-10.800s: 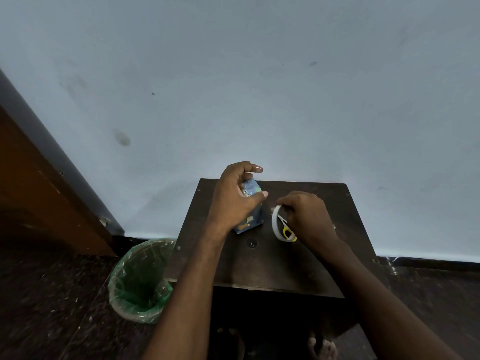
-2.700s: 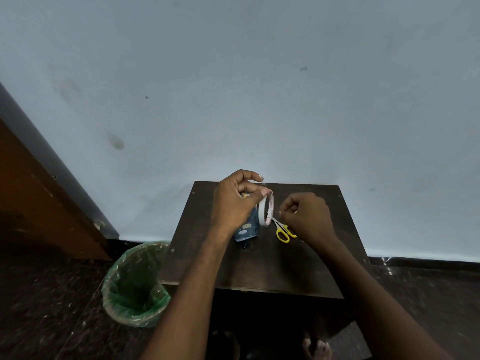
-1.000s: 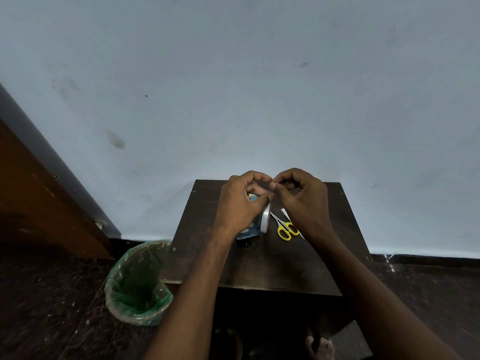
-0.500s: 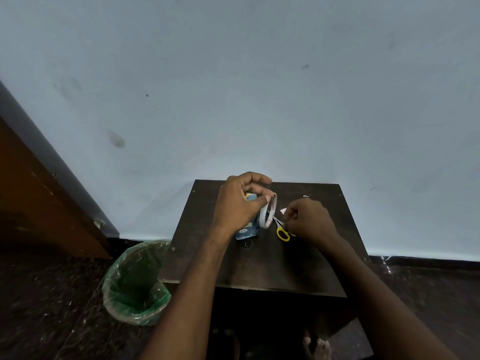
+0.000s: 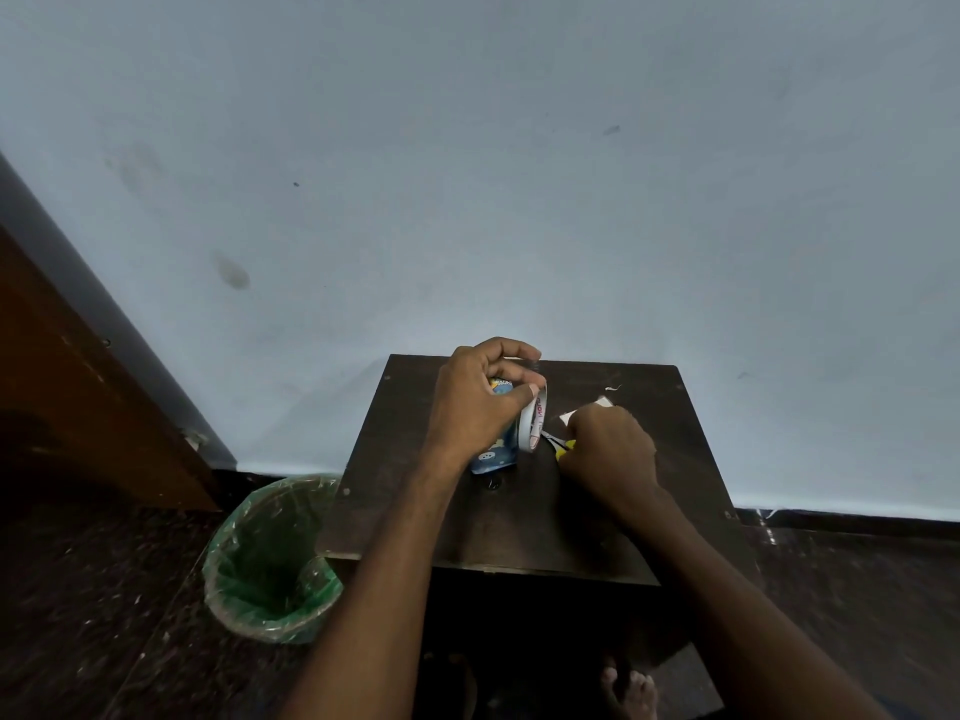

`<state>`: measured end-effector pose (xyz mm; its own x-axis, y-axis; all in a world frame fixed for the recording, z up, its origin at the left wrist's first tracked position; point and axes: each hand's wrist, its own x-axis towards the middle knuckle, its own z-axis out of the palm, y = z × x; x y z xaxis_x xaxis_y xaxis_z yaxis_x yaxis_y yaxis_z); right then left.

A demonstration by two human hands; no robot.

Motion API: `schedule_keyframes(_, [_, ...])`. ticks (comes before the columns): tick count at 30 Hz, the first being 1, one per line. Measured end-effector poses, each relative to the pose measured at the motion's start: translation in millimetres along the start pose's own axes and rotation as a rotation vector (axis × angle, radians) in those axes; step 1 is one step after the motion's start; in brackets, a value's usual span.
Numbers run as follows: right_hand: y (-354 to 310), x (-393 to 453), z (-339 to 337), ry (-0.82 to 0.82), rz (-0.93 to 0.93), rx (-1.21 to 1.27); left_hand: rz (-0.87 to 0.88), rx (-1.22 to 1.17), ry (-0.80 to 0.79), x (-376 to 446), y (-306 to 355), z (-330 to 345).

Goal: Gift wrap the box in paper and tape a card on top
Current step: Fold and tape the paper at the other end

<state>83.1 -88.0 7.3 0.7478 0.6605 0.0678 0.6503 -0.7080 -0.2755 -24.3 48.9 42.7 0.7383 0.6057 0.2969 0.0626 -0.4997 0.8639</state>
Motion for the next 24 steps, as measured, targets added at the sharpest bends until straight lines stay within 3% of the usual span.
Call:
schedule_keyframes(7, [13,9,-8,0.037,0.067,0.114,0.002,-0.001,-0.003,-1,1,-1])
schedule_keyframes(14, [26,18,-20,0.074,0.016,0.559,0.002,0.019,0.013,-2,1,-1])
schedule_keyframes(24, [34,21,-40,-0.157,-0.175,0.885,0.011,0.026,0.052,0,2,-1])
